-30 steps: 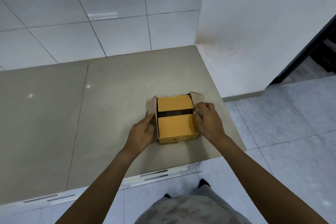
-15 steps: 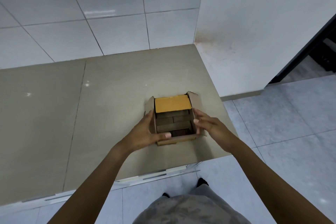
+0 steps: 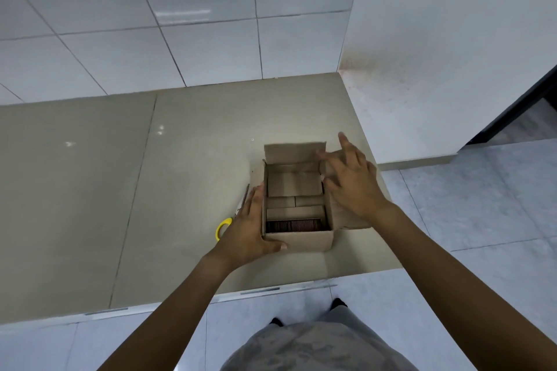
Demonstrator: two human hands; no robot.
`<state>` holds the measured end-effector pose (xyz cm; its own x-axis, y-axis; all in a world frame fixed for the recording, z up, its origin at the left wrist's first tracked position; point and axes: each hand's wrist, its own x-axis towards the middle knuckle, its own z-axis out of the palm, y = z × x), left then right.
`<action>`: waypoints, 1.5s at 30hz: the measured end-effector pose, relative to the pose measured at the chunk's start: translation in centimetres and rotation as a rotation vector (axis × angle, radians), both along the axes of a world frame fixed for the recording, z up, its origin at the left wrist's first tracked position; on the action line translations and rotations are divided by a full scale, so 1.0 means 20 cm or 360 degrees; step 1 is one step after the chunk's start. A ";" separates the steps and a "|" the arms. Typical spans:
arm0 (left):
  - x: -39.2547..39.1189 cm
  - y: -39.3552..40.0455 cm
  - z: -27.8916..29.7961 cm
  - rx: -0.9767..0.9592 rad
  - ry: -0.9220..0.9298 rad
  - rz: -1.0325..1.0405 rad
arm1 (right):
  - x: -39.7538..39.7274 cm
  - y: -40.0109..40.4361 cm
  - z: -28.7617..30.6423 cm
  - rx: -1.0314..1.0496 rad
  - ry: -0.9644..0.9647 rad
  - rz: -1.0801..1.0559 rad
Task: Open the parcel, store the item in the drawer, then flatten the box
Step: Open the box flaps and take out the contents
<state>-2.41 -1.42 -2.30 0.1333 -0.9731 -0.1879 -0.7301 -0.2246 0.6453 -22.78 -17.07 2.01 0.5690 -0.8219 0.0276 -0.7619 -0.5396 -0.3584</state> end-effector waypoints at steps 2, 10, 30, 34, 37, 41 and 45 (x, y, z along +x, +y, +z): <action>0.00 0.00 -0.01 -0.0007 -0.0009 0.0029 | 0.04 -0.09 -0.01 0.0035 0.0049 -0.0002; -0.03 0.01 0.00 -0.0077 0.0003 0.0010 | 0.14 -0.23 -0.12 0.0890 -0.0267 -0.0240; -0.11 -0.11 0.00 -0.0143 0.0037 0.0160 | 0.11 0.16 -0.03 -0.0161 0.0668 0.0243; -0.12 -0.10 0.00 -0.0119 -0.0014 0.0152 | 0.10 0.13 -0.02 -0.0026 0.0573 0.0217; -0.11 -0.10 0.00 -0.0111 -0.0067 0.0168 | 0.09 0.12 -0.02 -0.0010 0.0587 0.0247; -0.11 -0.10 0.01 -0.0086 -0.0044 0.0169 | 0.07 0.18 -0.06 -0.0016 0.0595 0.0316; -0.10 -0.10 0.01 -0.0045 -0.0042 0.0164 | 0.07 0.25 -0.09 0.0115 0.0497 0.0217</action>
<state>-4.47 -3.48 -2.19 0.2372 -0.9589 -0.1560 -0.7208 -0.2814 0.6335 -21.40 -12.12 0.14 0.6455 -0.7311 -0.2208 -0.7635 -0.6256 -0.1605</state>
